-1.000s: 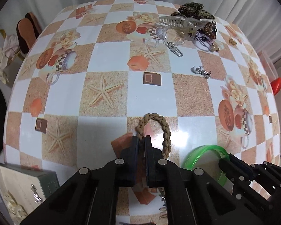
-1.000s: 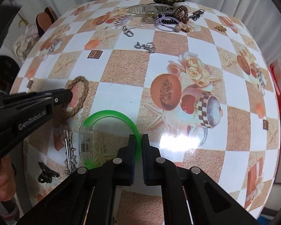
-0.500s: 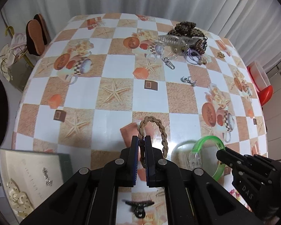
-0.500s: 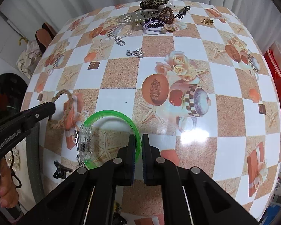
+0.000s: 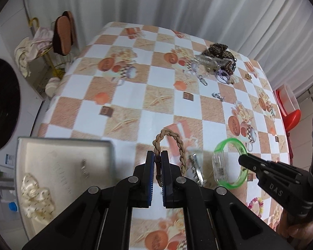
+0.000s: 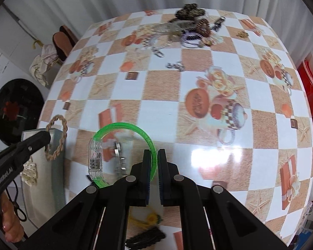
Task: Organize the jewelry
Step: 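Carry the braided bracelet and green bangle over the white tray, then open the left tool to drop the bracelet while the right tool releases the bangle, then move both tools back over the table toward the black clip and beaded bracelet, then grasp the black claw clip with the left tool while the right tool grasps the beaded bracelet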
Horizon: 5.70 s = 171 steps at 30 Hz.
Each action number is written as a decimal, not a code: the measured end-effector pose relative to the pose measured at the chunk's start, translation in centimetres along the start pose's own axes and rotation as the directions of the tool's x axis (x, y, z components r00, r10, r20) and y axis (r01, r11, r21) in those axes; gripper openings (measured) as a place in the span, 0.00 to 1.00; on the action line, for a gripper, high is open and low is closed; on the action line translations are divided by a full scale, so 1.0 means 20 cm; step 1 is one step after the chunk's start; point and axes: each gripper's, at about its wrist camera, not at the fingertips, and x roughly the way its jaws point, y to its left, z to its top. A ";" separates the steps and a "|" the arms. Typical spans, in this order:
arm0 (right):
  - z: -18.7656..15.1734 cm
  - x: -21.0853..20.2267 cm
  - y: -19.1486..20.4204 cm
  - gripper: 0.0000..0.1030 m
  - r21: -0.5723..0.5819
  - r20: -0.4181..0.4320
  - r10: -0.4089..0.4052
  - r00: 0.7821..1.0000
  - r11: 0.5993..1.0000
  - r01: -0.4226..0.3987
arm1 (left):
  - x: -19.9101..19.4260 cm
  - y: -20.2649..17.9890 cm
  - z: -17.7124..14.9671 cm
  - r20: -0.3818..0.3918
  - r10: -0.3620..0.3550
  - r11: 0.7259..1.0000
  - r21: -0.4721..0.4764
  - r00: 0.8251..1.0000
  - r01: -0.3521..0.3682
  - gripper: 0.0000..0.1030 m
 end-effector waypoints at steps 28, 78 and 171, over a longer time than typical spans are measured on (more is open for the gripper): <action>-0.05 0.21 0.97 0.07 -0.279 -0.072 0.101 0.992 0.953 -0.117 | -0.28 0.79 -0.58 -0.042 0.149 0.940 -0.305 0.988 -0.154 0.11; -0.03 0.36 1.09 0.47 -0.253 -0.099 0.108 0.989 0.959 -0.130 | -0.14 0.87 -0.61 -0.098 0.280 0.916 -0.271 0.955 -0.296 1.00; -0.65 0.02 -0.44 0.44 0.126 -0.159 -0.248 0.955 0.955 0.269 | 0.43 -0.30 -0.32 -0.235 0.131 0.974 0.211 0.963 -0.080 0.22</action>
